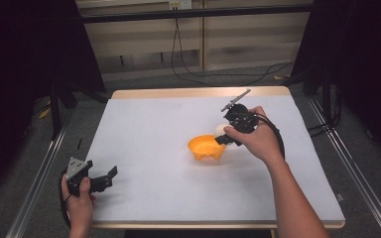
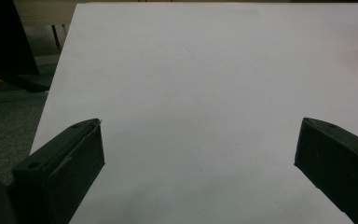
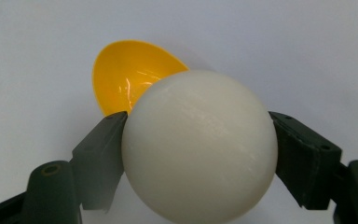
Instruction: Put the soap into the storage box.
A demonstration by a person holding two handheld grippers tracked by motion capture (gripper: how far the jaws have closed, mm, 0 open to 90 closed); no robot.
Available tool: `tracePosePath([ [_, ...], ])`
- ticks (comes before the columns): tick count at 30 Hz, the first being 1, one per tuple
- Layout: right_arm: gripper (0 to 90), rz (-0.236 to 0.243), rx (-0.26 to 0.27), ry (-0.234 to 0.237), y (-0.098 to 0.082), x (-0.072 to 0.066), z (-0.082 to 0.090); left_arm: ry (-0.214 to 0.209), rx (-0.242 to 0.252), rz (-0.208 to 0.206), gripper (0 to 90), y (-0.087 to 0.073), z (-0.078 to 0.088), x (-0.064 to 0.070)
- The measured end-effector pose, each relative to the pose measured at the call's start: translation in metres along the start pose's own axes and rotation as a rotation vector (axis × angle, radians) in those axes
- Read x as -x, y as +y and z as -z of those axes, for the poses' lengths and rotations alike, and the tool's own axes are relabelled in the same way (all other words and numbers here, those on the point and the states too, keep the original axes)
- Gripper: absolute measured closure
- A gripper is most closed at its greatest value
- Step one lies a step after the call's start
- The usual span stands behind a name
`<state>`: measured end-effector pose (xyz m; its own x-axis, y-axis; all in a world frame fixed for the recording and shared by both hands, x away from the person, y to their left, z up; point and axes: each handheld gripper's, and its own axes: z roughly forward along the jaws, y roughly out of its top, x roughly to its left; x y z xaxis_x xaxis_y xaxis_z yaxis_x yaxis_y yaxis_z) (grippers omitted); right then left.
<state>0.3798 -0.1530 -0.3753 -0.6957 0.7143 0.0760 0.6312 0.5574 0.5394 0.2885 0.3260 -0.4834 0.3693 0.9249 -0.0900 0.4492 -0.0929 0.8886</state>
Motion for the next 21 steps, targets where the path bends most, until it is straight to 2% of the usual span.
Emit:
tracePosePath([
  [12,23.9,0.028,-0.021,0.015,0.012,-0.011,-0.015,-0.001,-0.002,0.003,1.2,0.0,0.0,0.0],
  [21,23.9,0.007,-0.03,0.012,0.018,-0.018,-0.027,-0.003,-0.005,0.005,1.2,0.0,0.0,0.0],
])
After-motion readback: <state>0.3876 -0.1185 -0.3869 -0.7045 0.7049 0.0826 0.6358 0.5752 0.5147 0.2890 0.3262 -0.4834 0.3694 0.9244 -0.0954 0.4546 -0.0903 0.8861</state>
